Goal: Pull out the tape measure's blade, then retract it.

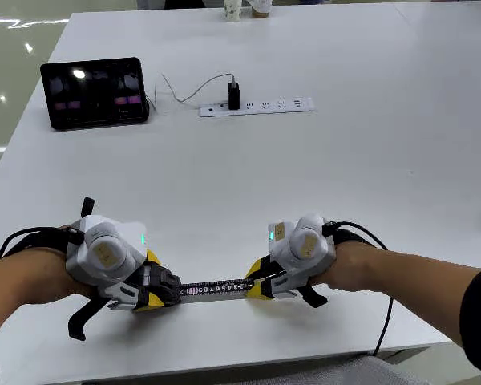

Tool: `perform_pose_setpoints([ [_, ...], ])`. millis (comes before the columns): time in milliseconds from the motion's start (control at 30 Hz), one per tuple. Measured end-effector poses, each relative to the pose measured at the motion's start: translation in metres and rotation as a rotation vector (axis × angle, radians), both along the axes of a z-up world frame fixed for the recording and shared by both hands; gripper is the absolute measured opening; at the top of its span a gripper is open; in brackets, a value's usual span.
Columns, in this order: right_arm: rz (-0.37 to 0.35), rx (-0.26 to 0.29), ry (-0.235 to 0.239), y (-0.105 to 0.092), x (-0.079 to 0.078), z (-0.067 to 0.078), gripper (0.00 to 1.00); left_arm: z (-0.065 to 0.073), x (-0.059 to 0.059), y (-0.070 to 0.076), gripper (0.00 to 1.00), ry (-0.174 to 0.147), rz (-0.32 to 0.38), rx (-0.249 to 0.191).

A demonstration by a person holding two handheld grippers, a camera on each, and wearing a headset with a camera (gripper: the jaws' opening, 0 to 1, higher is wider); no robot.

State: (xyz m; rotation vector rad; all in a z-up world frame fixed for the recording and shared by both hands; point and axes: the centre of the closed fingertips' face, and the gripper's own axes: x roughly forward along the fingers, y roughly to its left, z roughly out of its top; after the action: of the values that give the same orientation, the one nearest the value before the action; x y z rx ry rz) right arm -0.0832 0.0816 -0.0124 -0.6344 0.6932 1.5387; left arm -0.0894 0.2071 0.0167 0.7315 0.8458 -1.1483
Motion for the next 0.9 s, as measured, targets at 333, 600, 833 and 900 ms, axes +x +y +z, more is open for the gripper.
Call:
perform_pose_setpoints([
  [333, -0.003, 0.005, 0.006, -0.006, 0.001, 0.000, 0.10, 0.000, 0.000, -0.001, 0.31, 0.000, 0.002, 0.000],
  [600, 0.004, 0.007, 0.005, -0.011, 0.001, 0.000, 0.10, 0.000, -0.001, -0.001, 0.31, -0.002, 0.003, 0.002],
  [833, -0.005, 0.010, 0.012, -0.015, 0.001, 0.001, 0.10, 0.001, 0.000, -0.001, 0.31, -0.002, 0.002, 0.002],
  [900, -0.009, 0.011, 0.014, -0.016, 0.002, 0.001, 0.10, 0.001, 0.000, -0.001, 0.31, -0.002, 0.001, 0.002],
])
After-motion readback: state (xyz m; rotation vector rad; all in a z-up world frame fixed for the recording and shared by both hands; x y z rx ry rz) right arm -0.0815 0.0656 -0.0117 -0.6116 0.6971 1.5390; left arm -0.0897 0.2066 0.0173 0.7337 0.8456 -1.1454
